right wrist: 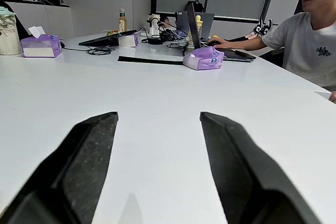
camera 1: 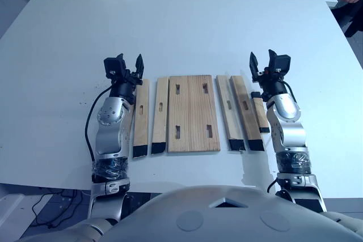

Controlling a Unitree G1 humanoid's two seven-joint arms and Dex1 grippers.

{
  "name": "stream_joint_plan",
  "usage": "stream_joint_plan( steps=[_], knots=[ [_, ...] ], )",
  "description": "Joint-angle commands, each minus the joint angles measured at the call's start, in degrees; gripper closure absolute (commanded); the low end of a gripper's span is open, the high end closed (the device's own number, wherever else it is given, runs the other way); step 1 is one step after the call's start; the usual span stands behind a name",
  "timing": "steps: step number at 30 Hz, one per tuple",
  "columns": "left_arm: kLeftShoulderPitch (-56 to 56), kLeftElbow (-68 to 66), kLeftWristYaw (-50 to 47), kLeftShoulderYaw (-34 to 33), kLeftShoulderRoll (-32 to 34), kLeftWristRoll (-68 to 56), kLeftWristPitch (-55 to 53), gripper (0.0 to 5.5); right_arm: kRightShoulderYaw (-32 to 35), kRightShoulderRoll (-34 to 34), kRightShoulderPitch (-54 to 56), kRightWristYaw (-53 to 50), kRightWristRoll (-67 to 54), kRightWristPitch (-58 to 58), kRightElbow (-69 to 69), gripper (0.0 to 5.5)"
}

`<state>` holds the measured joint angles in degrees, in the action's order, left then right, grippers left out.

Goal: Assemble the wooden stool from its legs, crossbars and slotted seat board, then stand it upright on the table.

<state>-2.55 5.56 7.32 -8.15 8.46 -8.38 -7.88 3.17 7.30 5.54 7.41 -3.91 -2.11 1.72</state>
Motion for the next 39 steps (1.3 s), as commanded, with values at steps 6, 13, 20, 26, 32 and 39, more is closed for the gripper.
stream_joint_plan(
  steps=[6,13,20,26,32,39],
  knots=[
    [-0.8,-0.6,-0.2,-0.8,0.5,0.2,0.1,2.56,0.8,0.2,0.8,0.0,0.0,0.0,0.4,1.58],
    [-0.7,-0.2,-0.6,-0.9,0.9,0.6,-0.8,2.56,0.9,0.2,0.6,-0.5,0.3,-0.2,0.4,1.58],
    [-0.8,-0.3,-0.7,-1.4,1.0,0.3,-1.4,2.56,0.5,-0.2,0.2,-0.1,0.0,-0.2,-0.4,2.15],
    [-0.9,0.1,0.0,-1.4,1.9,0.0,-2.2,2.56,0.6,-0.5,-0.7,-1.1,0.5,0.1,-0.4,2.15],
    [-0.8,0.6,0.1,-1.3,2.2,0.0,-3.1,2.56,0.5,-0.7,-1.1,-1.6,0.7,0.1,-0.9,2.15],
    [-1.1,1.2,-0.3,-1.0,1.8,-0.1,-3.8,2.56,0.5,-0.4,-0.4,-1.5,0.6,0.0,-0.2,2.15]
  ],
)
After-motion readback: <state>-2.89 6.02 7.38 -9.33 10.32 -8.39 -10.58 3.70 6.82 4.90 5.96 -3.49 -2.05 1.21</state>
